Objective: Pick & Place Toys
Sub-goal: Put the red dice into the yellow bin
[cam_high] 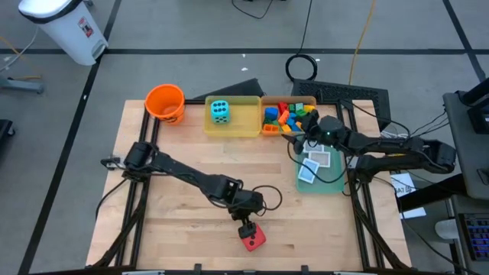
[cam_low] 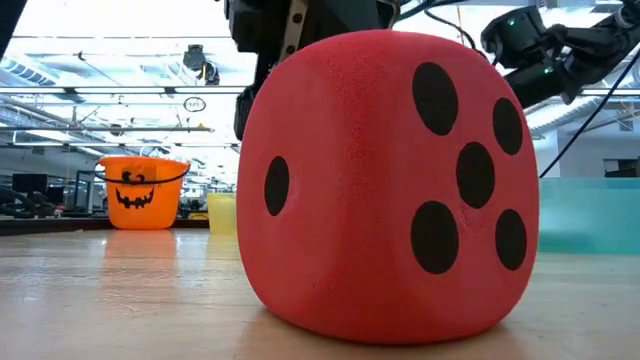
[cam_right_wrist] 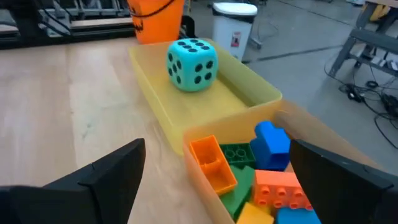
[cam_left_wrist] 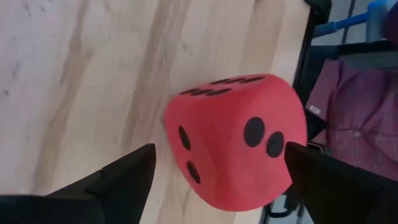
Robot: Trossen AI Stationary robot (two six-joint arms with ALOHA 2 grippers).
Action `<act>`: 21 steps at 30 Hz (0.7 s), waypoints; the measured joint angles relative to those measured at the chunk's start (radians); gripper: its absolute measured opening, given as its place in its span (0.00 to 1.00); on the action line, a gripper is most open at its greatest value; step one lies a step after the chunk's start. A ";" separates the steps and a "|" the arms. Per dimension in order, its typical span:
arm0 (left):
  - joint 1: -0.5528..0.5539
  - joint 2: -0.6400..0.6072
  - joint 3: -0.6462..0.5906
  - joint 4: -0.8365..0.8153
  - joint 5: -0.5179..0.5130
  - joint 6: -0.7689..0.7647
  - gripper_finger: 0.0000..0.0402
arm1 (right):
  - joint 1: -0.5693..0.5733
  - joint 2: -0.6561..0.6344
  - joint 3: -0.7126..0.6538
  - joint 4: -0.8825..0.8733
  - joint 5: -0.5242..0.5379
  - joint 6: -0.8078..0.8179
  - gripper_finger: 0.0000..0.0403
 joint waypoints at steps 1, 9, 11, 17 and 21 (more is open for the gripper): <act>-0.004 0.005 0.000 0.009 0.005 -0.008 0.90 | 0.005 -0.008 0.000 -0.002 0.000 0.002 0.91; -0.041 0.007 0.000 0.029 -0.006 -0.073 0.88 | 0.034 -0.064 0.000 -0.002 0.001 0.003 0.91; -0.048 0.010 0.000 0.036 -0.021 -0.087 0.87 | 0.035 -0.076 0.000 -0.009 0.001 0.003 0.91; -0.054 0.043 0.001 0.092 -0.061 -0.076 0.84 | 0.035 -0.086 0.000 -0.017 0.004 0.004 0.91; -0.056 0.063 0.003 0.100 -0.056 -0.084 0.78 | 0.035 -0.086 0.000 -0.017 0.004 0.007 0.91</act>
